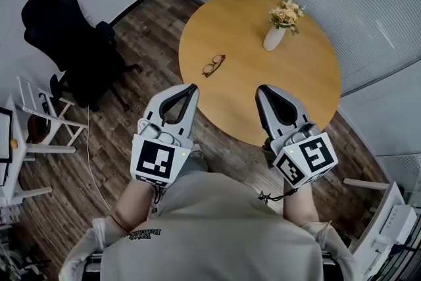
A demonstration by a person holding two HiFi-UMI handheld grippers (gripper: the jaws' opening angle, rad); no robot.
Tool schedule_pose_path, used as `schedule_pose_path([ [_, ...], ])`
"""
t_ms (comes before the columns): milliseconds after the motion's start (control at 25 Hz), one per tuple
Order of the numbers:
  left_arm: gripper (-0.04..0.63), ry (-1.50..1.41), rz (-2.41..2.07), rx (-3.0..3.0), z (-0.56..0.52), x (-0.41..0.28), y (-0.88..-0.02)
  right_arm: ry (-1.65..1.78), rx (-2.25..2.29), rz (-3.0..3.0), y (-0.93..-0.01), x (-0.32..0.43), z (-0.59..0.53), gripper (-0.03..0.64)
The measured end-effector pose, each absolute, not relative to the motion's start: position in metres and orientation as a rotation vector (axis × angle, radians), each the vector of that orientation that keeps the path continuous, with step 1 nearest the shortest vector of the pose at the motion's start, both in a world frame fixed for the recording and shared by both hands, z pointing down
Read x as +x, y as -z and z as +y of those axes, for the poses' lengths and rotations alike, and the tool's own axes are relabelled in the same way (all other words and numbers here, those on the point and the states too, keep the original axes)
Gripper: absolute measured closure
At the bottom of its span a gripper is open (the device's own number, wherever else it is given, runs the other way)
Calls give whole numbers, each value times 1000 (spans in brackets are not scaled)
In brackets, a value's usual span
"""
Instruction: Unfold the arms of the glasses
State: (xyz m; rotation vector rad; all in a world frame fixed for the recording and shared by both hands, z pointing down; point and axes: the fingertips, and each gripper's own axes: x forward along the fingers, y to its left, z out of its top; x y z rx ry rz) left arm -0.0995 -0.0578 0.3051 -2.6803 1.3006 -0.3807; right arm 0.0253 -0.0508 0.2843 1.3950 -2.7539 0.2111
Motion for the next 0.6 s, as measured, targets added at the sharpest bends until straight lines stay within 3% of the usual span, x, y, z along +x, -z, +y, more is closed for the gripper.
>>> schedule_pose_path([
  [600, 572, 409, 1202, -2737, -138, -128, -324, -243, 1525, -2646, -300, 1, -126, 581],
])
